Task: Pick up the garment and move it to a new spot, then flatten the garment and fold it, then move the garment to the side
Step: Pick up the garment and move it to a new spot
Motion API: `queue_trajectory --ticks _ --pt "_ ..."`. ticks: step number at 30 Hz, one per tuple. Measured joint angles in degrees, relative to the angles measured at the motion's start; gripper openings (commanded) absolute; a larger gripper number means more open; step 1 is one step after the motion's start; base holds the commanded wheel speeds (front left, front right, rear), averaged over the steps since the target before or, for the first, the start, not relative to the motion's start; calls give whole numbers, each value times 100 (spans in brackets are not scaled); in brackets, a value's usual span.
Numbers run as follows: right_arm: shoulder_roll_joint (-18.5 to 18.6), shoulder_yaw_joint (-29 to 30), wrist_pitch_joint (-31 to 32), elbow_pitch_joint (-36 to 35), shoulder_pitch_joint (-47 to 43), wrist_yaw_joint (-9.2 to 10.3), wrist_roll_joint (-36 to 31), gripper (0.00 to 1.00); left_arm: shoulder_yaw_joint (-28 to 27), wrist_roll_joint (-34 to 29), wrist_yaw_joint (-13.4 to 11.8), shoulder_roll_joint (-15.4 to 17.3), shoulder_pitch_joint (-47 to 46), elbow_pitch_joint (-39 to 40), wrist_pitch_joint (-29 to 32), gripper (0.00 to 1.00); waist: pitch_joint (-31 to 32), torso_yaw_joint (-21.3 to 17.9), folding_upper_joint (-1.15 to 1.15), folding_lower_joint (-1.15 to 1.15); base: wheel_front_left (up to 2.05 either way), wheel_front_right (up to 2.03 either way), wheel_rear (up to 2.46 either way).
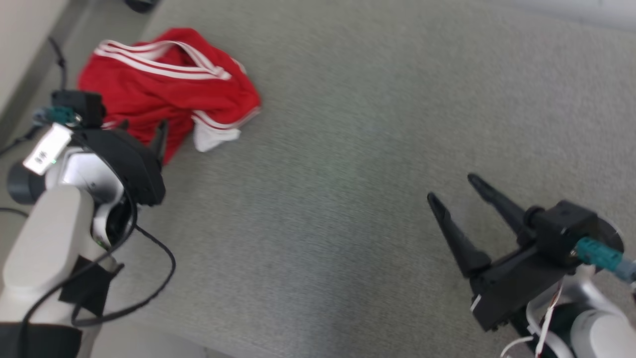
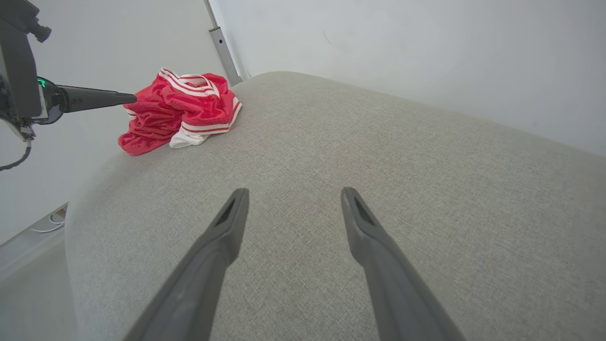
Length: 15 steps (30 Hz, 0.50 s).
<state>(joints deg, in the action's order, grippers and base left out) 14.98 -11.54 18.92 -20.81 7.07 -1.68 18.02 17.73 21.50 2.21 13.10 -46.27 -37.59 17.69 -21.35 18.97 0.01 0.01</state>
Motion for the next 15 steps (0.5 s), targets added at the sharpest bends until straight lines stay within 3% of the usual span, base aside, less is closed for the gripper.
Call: queue_trajectory --ticks 10,15 --pt "58 180 208 -387 387 75 -1 100 102 -331 -27 155 -895 -438 171 100 -788 -486 0 0 0 0 0" --pt "76 300 234 -383 442 126 -1 100 166 -563 -345 97 -1073 -794 203 100 -1139 -682 0 0 0 0 0"
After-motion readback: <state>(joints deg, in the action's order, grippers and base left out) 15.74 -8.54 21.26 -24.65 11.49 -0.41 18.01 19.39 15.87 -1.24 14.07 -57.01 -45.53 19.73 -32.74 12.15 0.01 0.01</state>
